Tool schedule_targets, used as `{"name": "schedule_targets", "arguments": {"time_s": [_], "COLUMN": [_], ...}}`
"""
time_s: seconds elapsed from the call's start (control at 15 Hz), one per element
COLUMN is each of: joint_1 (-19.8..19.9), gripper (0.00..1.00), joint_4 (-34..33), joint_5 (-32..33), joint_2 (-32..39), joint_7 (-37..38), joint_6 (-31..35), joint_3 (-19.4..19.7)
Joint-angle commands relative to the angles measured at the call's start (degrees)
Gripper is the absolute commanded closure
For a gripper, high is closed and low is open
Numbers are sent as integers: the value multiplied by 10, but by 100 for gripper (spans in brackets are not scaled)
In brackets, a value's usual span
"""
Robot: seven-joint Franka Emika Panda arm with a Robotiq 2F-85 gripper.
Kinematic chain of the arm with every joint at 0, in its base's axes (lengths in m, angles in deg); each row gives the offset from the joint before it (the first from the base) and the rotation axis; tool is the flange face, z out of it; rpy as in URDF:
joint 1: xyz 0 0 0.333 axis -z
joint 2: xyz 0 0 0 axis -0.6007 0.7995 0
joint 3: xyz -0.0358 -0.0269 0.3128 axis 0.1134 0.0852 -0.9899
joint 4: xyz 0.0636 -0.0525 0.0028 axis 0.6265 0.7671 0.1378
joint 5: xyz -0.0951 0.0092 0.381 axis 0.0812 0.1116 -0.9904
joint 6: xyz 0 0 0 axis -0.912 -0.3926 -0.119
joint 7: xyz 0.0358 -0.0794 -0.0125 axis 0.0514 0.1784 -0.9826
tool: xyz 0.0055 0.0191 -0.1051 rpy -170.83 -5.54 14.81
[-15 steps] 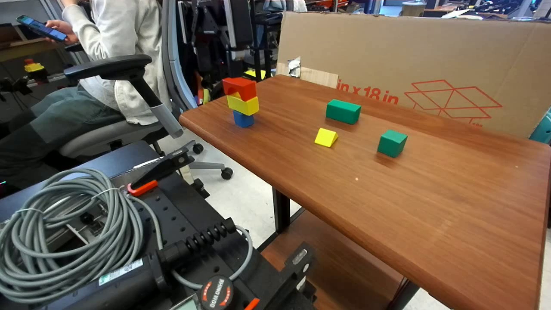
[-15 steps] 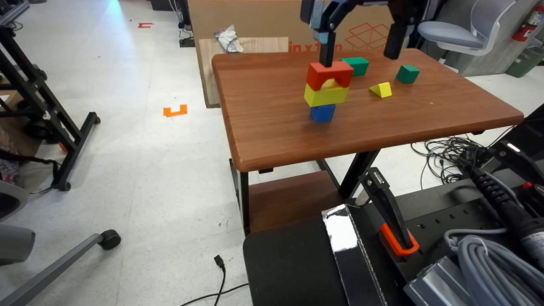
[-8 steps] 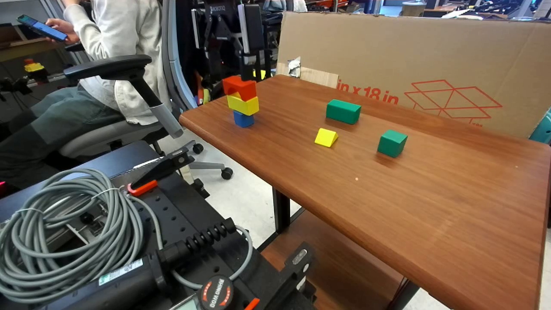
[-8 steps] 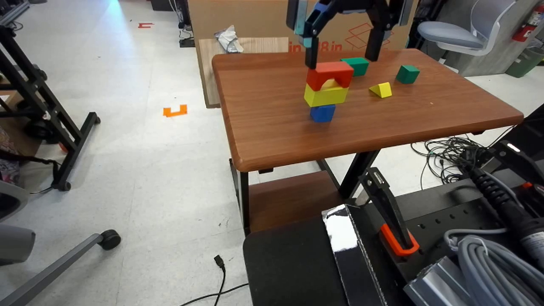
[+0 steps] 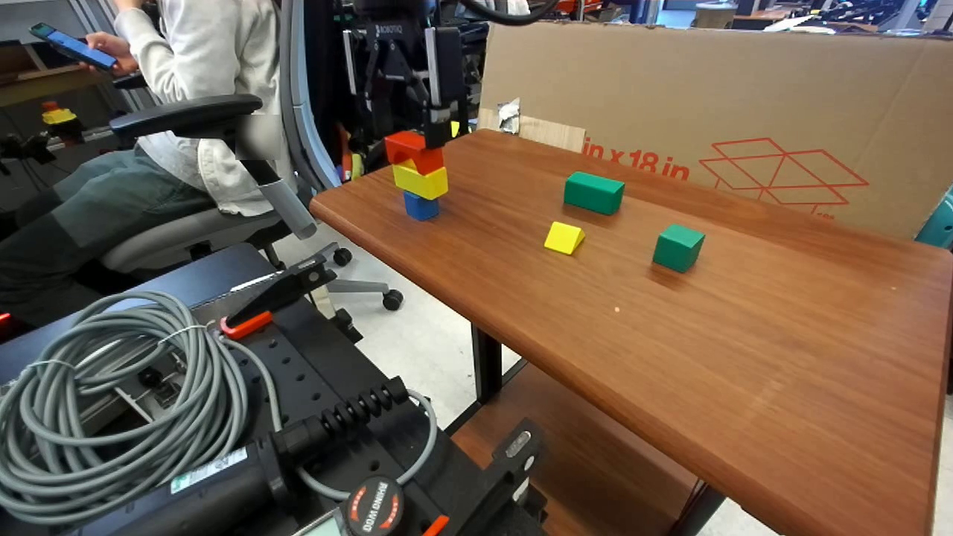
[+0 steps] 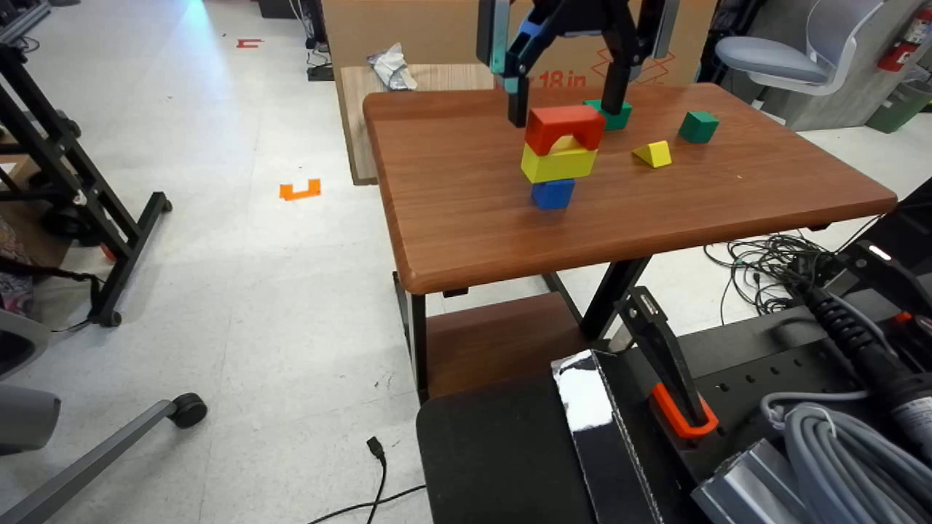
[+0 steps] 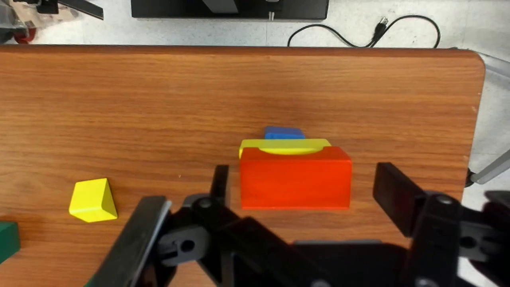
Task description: Pick up the orange block and put it on the table
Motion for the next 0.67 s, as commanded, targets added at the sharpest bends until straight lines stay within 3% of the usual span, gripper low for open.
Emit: {"name": "schedule_targets", "arguments": {"time_s": [0.0, 0.2, 0.6], "joint_1": [-18, -22, -15], "gripper": [37, 59, 59], "joint_4": [-19, -19, -13], "joint_5": [8, 7, 1], "joint_2": [19, 16, -15], "joint_7": [-10, -9, -4], "joint_6": [7, 7, 2], "joint_3": [16, 19, 30]}}
